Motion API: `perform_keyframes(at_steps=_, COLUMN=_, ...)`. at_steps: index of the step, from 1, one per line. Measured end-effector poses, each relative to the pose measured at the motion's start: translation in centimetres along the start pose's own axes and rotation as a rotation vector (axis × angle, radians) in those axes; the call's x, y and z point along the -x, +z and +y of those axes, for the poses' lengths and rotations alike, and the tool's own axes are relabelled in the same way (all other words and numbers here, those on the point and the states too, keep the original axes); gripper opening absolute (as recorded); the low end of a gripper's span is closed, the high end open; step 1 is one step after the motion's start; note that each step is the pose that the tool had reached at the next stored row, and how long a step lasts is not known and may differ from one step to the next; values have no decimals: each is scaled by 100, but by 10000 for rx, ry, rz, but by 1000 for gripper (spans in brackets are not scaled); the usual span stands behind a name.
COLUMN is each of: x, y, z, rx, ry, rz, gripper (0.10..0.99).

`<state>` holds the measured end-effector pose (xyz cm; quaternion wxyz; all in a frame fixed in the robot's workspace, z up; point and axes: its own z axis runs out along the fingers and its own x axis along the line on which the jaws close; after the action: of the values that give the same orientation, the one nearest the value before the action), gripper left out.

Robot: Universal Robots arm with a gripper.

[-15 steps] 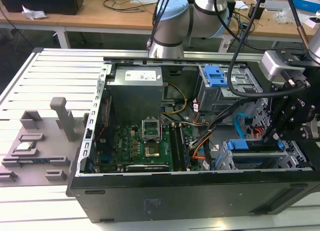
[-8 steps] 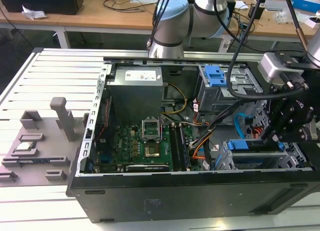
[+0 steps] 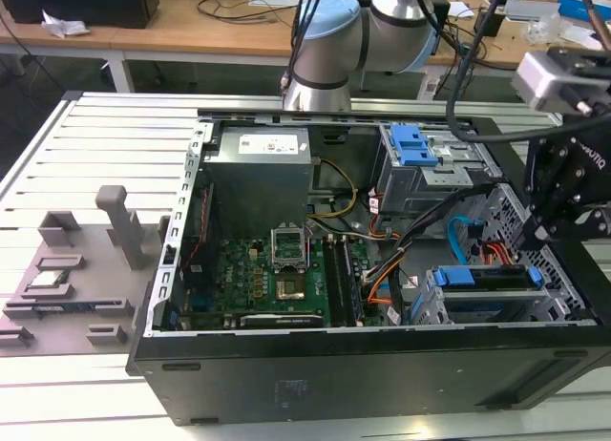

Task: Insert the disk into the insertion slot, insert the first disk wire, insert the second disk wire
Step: 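Insert the first disk wire, then insert the second disk wire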

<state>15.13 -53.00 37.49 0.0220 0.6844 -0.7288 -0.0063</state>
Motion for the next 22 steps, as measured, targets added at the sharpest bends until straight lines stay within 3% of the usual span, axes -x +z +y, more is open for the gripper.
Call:
perform_keyframes(at_steps=3, x=1, y=-70, z=3, rx=0, ry=0, rz=-1, gripper=106)
perform_keyframes(at_steps=10, x=1, y=-72, z=3, rx=0, ry=-1, rz=-5, gripper=106)
perform_keyframes(at_steps=13, x=1, y=-72, z=3, rx=0, ry=0, rz=-7, gripper=302)
perform_keyframes(at_steps=15, x=3, y=-72, z=3, rx=1, ry=-1, rz=-9, gripper=302)
perform_keyframes(at_steps=22, x=143, y=-73, z=37, rx=0, ry=0, rz=-9, gripper=302)
